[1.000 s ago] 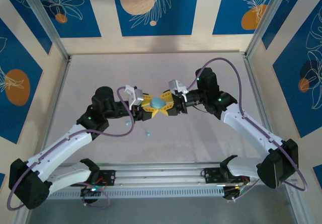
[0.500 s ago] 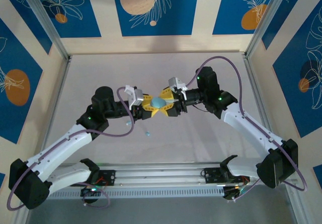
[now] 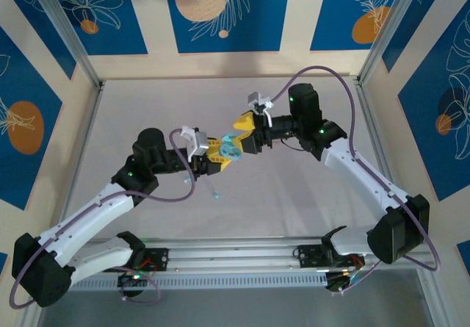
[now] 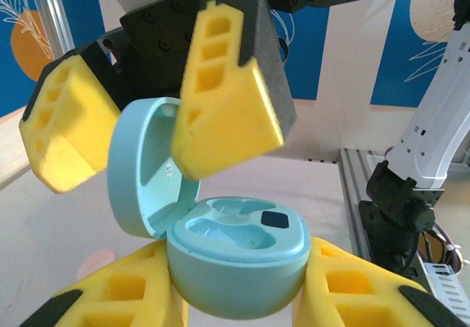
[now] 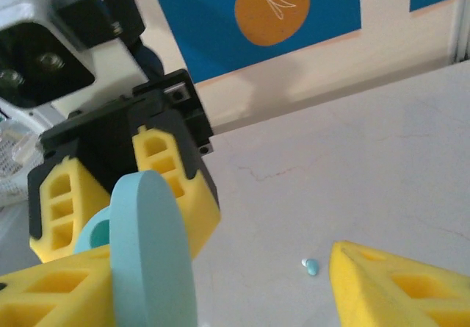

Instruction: Insert wireless bluetooth earbuds into charging case

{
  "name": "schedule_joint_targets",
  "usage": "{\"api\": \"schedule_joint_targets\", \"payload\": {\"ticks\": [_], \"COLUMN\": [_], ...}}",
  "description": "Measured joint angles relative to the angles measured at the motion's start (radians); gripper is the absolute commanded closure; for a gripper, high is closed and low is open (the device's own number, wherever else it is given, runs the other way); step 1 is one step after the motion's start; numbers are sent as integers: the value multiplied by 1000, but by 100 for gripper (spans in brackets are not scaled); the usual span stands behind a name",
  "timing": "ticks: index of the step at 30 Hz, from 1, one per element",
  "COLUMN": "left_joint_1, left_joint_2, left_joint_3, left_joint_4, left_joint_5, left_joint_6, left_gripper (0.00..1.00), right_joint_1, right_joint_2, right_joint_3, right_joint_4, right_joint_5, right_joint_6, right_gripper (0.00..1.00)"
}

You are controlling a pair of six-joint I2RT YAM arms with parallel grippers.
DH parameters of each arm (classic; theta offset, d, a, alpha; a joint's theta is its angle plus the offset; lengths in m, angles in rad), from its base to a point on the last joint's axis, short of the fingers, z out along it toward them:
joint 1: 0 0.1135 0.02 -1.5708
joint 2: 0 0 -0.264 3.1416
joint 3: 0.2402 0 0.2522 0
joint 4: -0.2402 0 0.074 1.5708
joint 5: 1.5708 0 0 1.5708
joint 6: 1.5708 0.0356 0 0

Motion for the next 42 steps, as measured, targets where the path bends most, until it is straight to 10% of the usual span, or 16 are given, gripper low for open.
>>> {"api": "schedule_joint_targets", "payload": {"ticks": [21, 31, 42], "left_joint_1": [-1, -1, -1], "left_joint_2": [-44, -116, -222], "left_joint_3": [-182, -190, -188], "left_joint_4": [321, 351, 277], "left_joint_5": [-254, -356, -428], "left_joint_6": [-143, -144, -113], "left_gripper": [76, 76, 76], "right_joint_1": [-120, -173, 170], "right_joint_2": [-163, 43, 434], "right_joint_3": [37, 17, 21], "right_joint_4": [-73, -315, -435], "right_joint_5": [342, 412, 463], "right_joint_6": [400, 545, 553], "right_gripper": [0, 48, 51]}}
